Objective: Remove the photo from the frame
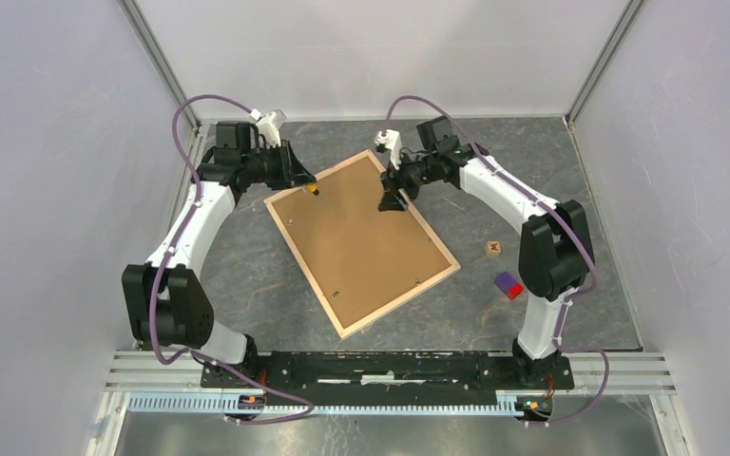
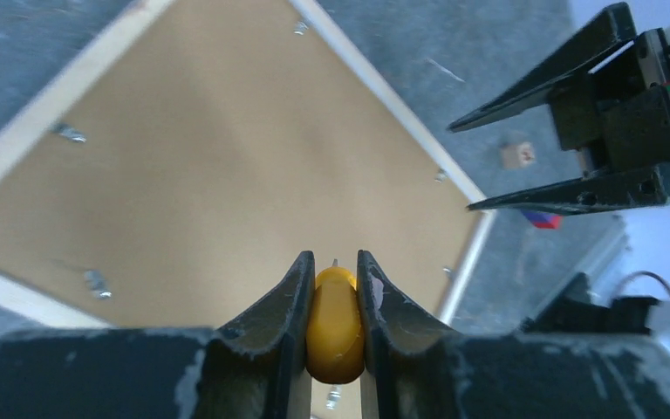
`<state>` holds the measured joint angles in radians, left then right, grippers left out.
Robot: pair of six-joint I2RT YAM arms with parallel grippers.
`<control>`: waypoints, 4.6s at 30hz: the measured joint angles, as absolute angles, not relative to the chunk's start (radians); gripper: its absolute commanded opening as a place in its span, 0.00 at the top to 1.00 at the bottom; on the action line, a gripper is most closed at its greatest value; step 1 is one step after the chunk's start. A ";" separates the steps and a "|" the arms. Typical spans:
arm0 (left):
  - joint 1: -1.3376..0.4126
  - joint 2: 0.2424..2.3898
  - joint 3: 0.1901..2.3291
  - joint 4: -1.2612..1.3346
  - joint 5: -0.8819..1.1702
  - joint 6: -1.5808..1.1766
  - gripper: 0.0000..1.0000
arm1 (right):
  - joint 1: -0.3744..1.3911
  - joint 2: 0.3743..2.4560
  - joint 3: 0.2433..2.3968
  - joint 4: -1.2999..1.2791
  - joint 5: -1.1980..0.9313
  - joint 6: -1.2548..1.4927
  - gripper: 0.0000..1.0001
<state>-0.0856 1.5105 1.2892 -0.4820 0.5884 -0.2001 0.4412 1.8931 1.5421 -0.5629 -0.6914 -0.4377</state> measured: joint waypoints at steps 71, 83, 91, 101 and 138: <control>-0.078 1.425 1.156 -0.659 0.680 -0.259 0.98 | 0.587 1.892 1.568 -0.442 -0.799 -0.342 0.38; -0.064 1.429 1.183 -0.702 0.206 -0.004 0.98 | 0.451 1.800 1.447 -0.377 -0.323 -0.302 0.02; -0.064 1.480 1.203 -0.700 0.132 0.036 0.98 | 0.413 1.853 1.440 -0.421 -0.257 -0.300 0.02; -0.065 1.577 1.220 -0.669 0.134 0.044 0.98 | 0.412 1.929 1.437 -0.434 -0.199 -0.269 0.05; -0.143 1.673 1.197 -0.544 0.050 0.047 0.98 | 0.412 1.980 1.437 -0.458 -0.171 -0.255 0.15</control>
<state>-0.1429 1.6726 1.1969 -0.5438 0.0502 0.0475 0.4122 1.9800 1.4372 -0.4580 -0.1707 -0.2546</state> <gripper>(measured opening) 0.265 0.854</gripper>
